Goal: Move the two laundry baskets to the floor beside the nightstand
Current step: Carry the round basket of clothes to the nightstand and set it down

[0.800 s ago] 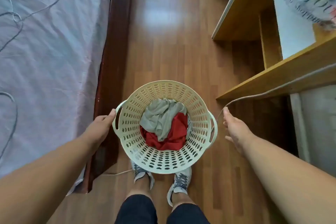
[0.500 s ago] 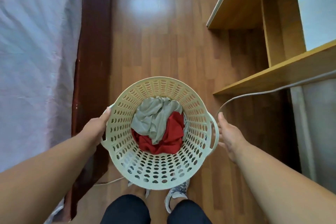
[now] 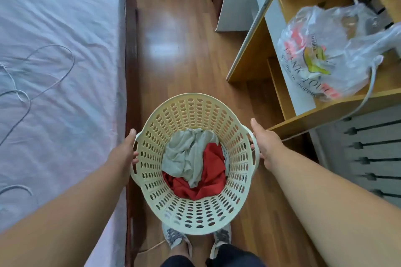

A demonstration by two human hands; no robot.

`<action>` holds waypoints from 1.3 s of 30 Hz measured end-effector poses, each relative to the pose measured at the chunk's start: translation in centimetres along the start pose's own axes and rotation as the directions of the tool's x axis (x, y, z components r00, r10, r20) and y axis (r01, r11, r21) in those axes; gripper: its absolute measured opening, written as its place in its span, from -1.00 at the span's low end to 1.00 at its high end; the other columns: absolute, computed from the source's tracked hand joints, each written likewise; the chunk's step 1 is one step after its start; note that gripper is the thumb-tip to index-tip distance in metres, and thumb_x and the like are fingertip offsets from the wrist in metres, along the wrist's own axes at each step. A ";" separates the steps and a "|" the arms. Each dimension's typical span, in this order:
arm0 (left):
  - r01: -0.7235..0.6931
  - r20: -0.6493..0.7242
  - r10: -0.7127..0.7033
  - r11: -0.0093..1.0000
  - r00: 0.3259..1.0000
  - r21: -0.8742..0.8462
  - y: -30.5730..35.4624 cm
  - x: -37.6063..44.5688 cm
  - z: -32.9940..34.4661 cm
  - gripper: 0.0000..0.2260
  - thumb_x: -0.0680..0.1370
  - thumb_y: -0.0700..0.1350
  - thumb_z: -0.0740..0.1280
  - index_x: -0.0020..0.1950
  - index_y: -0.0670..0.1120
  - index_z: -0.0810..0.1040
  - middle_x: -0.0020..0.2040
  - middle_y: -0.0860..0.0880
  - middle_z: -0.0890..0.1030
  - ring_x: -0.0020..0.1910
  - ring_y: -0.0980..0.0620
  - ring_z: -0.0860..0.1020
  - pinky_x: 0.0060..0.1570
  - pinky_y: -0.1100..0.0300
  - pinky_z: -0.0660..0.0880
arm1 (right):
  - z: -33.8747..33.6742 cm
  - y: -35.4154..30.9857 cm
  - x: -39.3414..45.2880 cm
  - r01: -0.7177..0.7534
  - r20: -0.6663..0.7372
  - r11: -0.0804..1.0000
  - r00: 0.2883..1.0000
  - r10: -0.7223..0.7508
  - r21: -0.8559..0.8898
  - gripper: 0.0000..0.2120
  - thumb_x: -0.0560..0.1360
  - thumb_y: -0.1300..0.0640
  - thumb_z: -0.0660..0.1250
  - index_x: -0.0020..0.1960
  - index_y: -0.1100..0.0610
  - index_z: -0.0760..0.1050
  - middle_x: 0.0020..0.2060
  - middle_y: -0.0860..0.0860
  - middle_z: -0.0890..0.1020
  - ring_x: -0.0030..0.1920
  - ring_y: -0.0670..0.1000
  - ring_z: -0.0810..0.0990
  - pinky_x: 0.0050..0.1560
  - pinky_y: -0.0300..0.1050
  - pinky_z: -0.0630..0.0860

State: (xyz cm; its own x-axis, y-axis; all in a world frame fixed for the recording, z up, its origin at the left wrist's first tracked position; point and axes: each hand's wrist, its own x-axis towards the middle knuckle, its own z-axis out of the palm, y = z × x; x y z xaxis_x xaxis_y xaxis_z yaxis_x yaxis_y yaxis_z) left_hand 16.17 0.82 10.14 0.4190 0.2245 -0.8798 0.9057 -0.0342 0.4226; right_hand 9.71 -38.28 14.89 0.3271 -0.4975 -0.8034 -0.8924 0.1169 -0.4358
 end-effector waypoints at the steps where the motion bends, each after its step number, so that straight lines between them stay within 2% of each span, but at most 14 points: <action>1: -0.015 -0.002 0.015 1.000 1.000 0.003 1.7 -1.2 0.0 -0.13 0.51 0.51 0.38 0.56 -0.12 0.54 0.32 -0.27 0.68 0.31 -0.25 0.66 0.13 -0.17 0.58 | 0.1 -1.8 -1.3 0.020 0.003 1.000 1.000 -0.020 0.003 -0.33 0.52 -0.51 0.31 0.14 0.11 0.58 -0.18 0.09 0.83 -0.23 0.14 0.83 -0.28 0.05 0.75; 3: -0.073 0.012 0.073 0.997 0.997 -0.025 5.9 -4.3 -0.3 -0.18 0.51 0.50 0.40 0.49 -0.11 0.55 0.27 -0.25 0.70 0.37 -0.28 0.64 0.12 -0.10 0.60 | 0.1 -5.9 -4.5 0.070 0.002 0.997 0.998 -0.070 0.015 -0.31 0.47 -0.51 0.33 0.17 0.10 0.57 0.01 0.14 0.80 0.00 0.23 0.79 0.15 0.28 0.73; 5: -0.136 0.002 0.136 0.990 0.991 -0.037 10.0 -6.8 -0.7 -0.24 0.57 0.47 0.39 0.52 -0.08 0.54 0.08 -0.14 0.68 0.27 -0.25 0.63 0.00 0.00 0.50 | -0.2 -9.6 -6.8 0.139 -0.030 0.990 0.990 -0.138 0.033 -0.36 0.47 -0.48 0.33 0.06 0.12 0.61 0.02 0.15 0.79 0.03 0.25 0.79 0.25 0.34 0.70; 9: -0.253 -0.021 0.252 0.963 0.968 -0.095 19.0 -10.4 -2.1 -0.23 0.66 0.45 0.24 0.64 -0.10 0.48 0.04 -0.14 0.67 0.01 -0.14 0.66 -0.02 0.00 0.47 | -1.9 -17.5 -8.5 0.258 -0.090 0.962 0.964 -0.251 0.087 -0.50 0.52 -0.42 0.35 -0.10 0.03 0.64 -0.15 0.16 0.84 -0.18 0.22 0.84 -0.04 0.26 0.78; 11: -0.279 -0.033 0.277 0.954 0.960 -0.114 23.3 -10.9 -2.3 -0.22 0.69 0.46 0.18 0.55 -0.19 0.54 -0.03 -0.12 0.66 -0.14 -0.06 0.62 -0.05 -0.01 0.46 | -3.1 -21.6 -8.2 0.317 -0.109 0.938 0.947 -0.304 0.139 -0.52 0.56 -0.38 0.35 -0.18 0.03 0.61 -0.31 0.10 0.82 -0.40 0.09 0.81 -0.41 0.04 0.72; 12: -0.287 -0.017 0.287 0.951 0.958 -0.117 25.6 -11.0 -2.3 -0.22 0.69 0.47 0.15 0.44 -0.22 0.60 -0.02 -0.13 0.66 -0.16 -0.05 0.61 -0.05 -0.01 0.46 | -3.5 -24.0 -7.9 0.351 -0.107 0.925 0.935 -0.338 0.144 -0.52 0.57 -0.37 0.35 -0.19 0.04 0.60 -0.32 0.09 0.82 -0.44 0.06 0.79 -0.45 -0.01 0.68; 15: -0.317 0.017 0.320 0.943 0.947 -0.099 32.9 -11.1 -1.0 -0.20 0.67 0.50 0.14 0.20 -0.25 0.66 0.21 -0.23 0.68 -0.02 -0.14 0.67 -0.07 0.00 0.50 | -4.3 -32.1 -6.7 0.420 -0.087 0.896 0.907 -0.411 0.145 -0.50 0.57 -0.37 0.36 -0.02 0.08 0.68 -0.19 0.16 0.82 -0.28 0.17 0.79 -0.20 0.02 0.64; 17: -0.344 -0.001 0.344 0.937 0.939 -0.066 37.5 -11.1 0.3 -0.17 0.67 0.48 0.20 0.48 -0.26 0.57 0.42 -0.24 0.65 0.30 -0.22 0.67 0.20 -0.08 0.53 | -4.1 -37.3 -5.6 0.449 -0.072 0.880 0.893 -0.444 0.152 -0.41 0.57 -0.37 0.38 0.14 0.18 0.68 -0.09 0.17 0.79 -0.14 0.21 0.77 -0.05 0.12 0.68; 19: -0.368 0.003 0.369 0.927 0.929 -0.068 41.9 -11.5 2.0 -0.17 0.67 0.43 0.27 0.64 -0.24 0.47 0.47 -0.27 0.62 0.43 -0.27 0.63 0.44 -0.20 0.49 | -3.6 -42.6 -4.8 0.463 -0.021 0.877 0.885 -0.464 0.127 -0.41 0.55 -0.39 0.36 0.10 0.16 0.68 -0.01 0.19 0.81 0.01 0.28 0.79 0.18 0.25 0.70; 23: -0.438 -0.050 0.435 0.890 0.899 -0.129 49.2 -11.5 4.1 -0.28 0.70 0.29 0.38 0.66 -0.20 0.45 0.45 -0.31 0.59 0.30 -0.31 0.62 0.53 -0.30 0.43 | -2.5 -52.2 -3.5 0.491 0.024 0.866 0.868 -0.495 0.091 -0.46 0.48 -0.42 0.36 -0.04 0.08 0.65 -0.06 0.20 0.82 -0.03 0.31 0.81 0.22 0.33 0.70; 27: -0.453 -0.103 0.441 0.876 0.891 -0.168 56.5 -9.3 4.4 -0.44 0.69 0.26 0.41 0.45 -0.17 0.57 0.30 -0.26 0.62 -0.03 -0.15 0.64 0.26 -0.16 0.49 | -1.0 -61.8 -1.4 0.541 0.034 0.838 0.838 -0.544 0.066 -0.50 0.54 -0.30 0.41 -0.02 0.17 0.70 -0.12 0.22 0.80 -0.07 0.33 0.80 0.19 0.35 0.69; 31: -0.467 -0.115 0.453 0.859 0.884 -0.210 65.4 -4.9 4.9 -0.44 0.66 0.27 0.43 0.36 -0.20 0.57 0.15 -0.20 0.69 0.08 -0.23 0.69 0.35 -0.20 0.56 | 1.7 -70.7 2.1 0.539 0.053 0.838 0.837 -0.544 0.088 -0.47 0.55 -0.25 0.44 0.21 0.20 0.65 0.02 0.27 0.77 0.08 0.39 0.77 0.26 0.37 0.66; 36: -0.489 -0.129 0.472 0.829 0.872 -0.271 77.1 2.0 6.1 -0.48 0.64 0.25 0.44 0.30 -0.19 0.58 0.12 -0.18 0.71 0.10 -0.21 0.71 0.33 -0.14 0.59 | 6.0 -81.0 6.2 0.571 -0.022 0.817 0.821 -0.571 0.079 -0.66 0.57 -0.12 0.45 -0.05 0.17 0.64 -0.03 0.32 0.77 -0.11 0.25 0.71 0.16 0.34 0.67; 39: -0.462 -0.113 0.449 0.842 0.886 -0.278 84.7 4.8 6.9 -0.44 0.60 0.27 0.45 0.33 -0.18 0.61 0.11 -0.16 0.73 0.13 -0.21 0.71 0.38 -0.17 0.58 | 7.8 -87.2 8.0 0.545 -0.017 0.832 0.837 -0.546 0.102 -0.61 0.50 -0.16 0.45 0.00 0.19 0.65 -0.05 0.20 0.77 -0.08 0.25 0.70 0.15 0.26 0.64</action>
State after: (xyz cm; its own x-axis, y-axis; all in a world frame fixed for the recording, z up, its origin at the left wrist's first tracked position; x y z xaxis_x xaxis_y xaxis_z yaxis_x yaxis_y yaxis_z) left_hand 95.36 -7.70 40.24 0.7705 0.2938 -0.5657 0.5513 0.1382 0.8228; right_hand 92.55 -45.71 43.27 0.7564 -0.4948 -0.4279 -0.5327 -0.0863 -0.8419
